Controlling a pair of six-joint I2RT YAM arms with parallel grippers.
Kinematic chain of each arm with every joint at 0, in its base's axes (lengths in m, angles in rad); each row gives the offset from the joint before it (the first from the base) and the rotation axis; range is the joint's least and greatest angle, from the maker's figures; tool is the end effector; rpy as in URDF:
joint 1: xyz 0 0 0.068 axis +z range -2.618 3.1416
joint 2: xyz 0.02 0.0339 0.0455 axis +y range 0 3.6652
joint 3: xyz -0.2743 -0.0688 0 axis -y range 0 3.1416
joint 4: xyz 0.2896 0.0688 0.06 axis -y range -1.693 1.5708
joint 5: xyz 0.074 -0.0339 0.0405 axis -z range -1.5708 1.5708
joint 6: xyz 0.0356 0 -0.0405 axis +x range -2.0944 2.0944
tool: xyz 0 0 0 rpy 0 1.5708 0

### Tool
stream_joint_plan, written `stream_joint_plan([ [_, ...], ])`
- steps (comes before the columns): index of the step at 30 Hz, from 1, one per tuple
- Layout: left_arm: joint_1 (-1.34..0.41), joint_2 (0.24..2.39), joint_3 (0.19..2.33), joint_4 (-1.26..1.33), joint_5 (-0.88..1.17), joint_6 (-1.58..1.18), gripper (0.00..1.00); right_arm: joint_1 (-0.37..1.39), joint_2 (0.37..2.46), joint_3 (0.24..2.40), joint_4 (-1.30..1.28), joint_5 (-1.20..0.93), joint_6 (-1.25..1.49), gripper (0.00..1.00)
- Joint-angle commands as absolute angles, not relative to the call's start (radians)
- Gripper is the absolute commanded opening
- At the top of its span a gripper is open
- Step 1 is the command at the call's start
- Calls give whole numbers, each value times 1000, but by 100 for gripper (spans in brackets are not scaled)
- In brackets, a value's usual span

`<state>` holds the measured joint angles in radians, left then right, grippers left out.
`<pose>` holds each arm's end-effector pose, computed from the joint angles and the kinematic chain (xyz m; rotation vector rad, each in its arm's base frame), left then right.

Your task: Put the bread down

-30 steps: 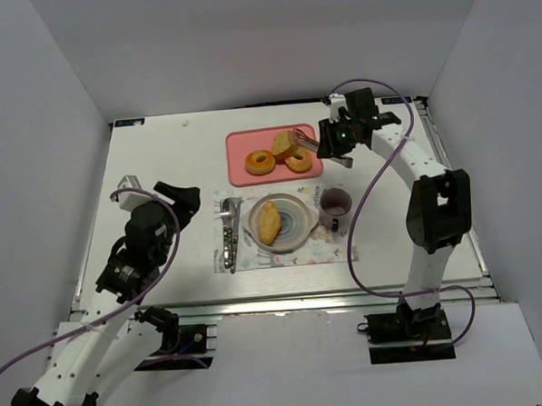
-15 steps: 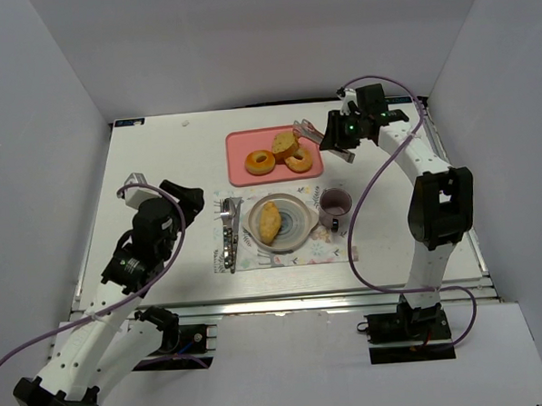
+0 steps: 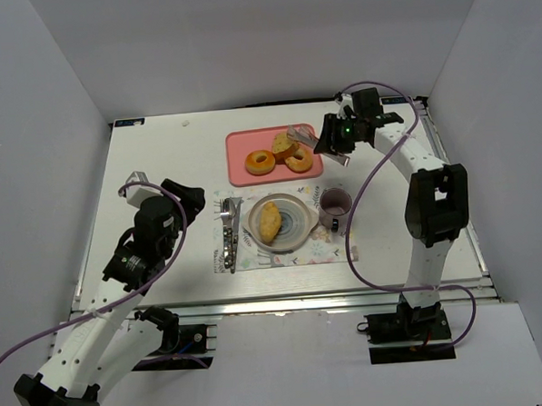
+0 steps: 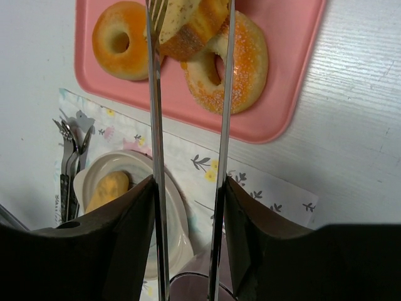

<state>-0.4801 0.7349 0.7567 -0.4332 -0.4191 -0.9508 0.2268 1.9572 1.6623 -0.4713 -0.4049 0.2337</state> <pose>0.1862 -0.0806 0.3211 -0.7236 1.8453 -0.5280 0.4790 0.1249 0.2668 -0.1977 2.3569 0.6997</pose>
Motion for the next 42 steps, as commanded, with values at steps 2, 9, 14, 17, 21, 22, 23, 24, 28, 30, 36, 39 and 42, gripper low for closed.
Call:
stream_joint_plan([
  [2, -482, 735, 799, -428, -420, -943, 74, 232, 1970, 1651, -440, -402, 245, 50],
  [9, -482, 736, 798, -426, -422, -942, 74, 239, 1986, 1628, -440, -422, 252, 48],
  [14, -482, 735, 798, -426, -422, -942, 74, 241, 1987, 1623, -437, -440, 256, 37],
  [17, -482, 735, 798, -426, -423, -942, 74, 241, 1980, 1623, -439, -452, 258, 27],
  [21, -482, 730, 798, -430, -425, -943, 74, 241, 1965, 1621, -426, -479, 264, 17],
  [22, -482, 729, 798, -431, -425, -943, 74, 241, 1960, 1621, -425, -485, 265, 14],
  [23, -482, 729, 796, -430, -425, -945, 74, 238, 1951, 1624, -423, -491, 265, 13],
  [24, -482, 727, 796, -433, -425, -945, 74, 235, 1947, 1626, -419, -505, 268, 13],
  [28, -482, 721, 795, -433, -425, -948, 74, 216, 1913, 1640, -393, -566, 288, 10],
  [30, -482, 718, 792, -430, -425, -948, 74, 201, 1893, 1651, -384, -589, 299, 10],
  [36, -482, 721, 796, -425, -420, -950, 74, 176, 1835, 1648, -379, -647, 292, 8],
  [39, -482, 722, 798, -423, -420, -948, 74, 172, 1799, 1620, -402, -687, 267, 6],
  [42, -482, 718, 798, -422, -422, -946, 74, 172, 1743, 1545, -445, -756, 223, 5],
])
